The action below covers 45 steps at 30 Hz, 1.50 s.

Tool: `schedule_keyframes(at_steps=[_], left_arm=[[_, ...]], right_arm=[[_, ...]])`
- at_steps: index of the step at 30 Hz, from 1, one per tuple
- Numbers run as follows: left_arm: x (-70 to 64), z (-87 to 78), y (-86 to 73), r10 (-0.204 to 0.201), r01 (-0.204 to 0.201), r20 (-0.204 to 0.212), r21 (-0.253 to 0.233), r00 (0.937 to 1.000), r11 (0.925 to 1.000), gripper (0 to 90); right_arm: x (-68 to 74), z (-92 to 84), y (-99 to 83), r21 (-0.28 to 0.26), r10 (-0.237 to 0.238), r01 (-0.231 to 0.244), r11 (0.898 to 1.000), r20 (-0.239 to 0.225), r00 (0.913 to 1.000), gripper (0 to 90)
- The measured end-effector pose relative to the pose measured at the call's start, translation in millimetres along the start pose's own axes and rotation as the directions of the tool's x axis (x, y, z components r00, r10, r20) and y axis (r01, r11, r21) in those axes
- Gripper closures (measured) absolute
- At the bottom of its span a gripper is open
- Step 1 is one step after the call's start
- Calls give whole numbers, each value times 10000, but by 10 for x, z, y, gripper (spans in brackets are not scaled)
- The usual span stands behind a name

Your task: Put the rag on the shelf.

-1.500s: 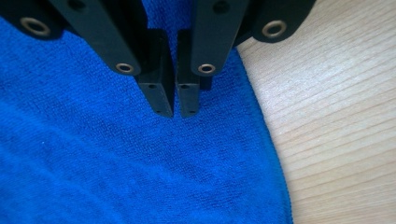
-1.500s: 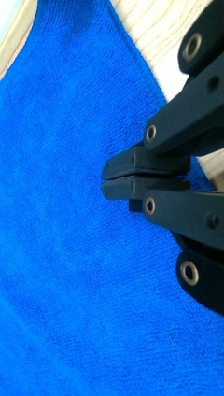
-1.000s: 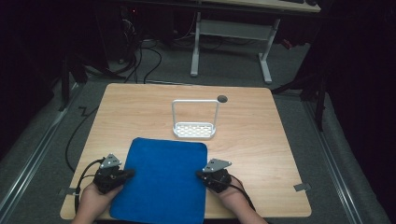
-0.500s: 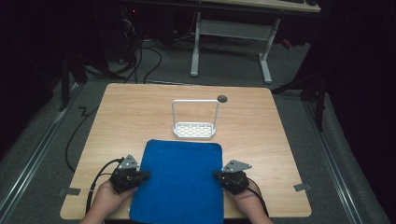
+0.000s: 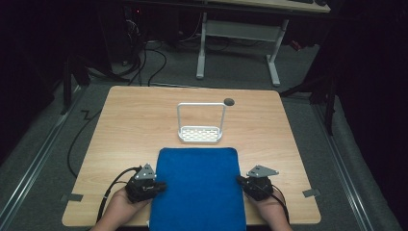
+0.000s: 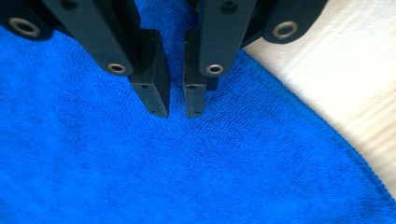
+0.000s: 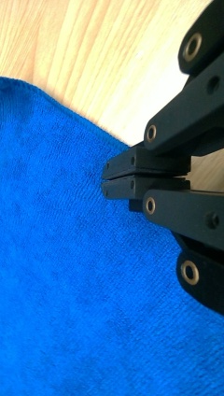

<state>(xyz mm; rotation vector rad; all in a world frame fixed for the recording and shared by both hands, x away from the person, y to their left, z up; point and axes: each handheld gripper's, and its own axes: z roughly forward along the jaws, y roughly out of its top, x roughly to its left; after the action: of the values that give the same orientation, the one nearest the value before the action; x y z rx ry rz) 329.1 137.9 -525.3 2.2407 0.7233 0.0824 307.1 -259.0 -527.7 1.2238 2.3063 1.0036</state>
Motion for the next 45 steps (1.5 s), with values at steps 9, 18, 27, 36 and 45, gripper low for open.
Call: schedule_keyframes(at_steps=[9,18,27,36,45], left_arm=[[-65,9,-22,75,-73,165,-122,9998,9999,790],[145,-114,-59,-1218,1083,-1126,-1188,9862,9870,644],[543,75,92,-2769,2369,-2016,-2015,9395,9504,565],[740,349,407,-2771,2364,-2463,-1822,9287,9544,632],[652,396,418,-2134,1689,-3048,-1657,9282,9716,783]], right_arm=[[-19,-73,-54,87,-256,255,9996,88,9996,895],[-81,-106,17,-533,-64,66,9986,35,10000,844],[-75,-65,34,-626,-254,249,9977,-75,9996,813],[-70,-54,29,-619,-299,293,9977,-81,9995,798],[-116,-28,53,-1039,263,-225,9943,362,9990,677]])
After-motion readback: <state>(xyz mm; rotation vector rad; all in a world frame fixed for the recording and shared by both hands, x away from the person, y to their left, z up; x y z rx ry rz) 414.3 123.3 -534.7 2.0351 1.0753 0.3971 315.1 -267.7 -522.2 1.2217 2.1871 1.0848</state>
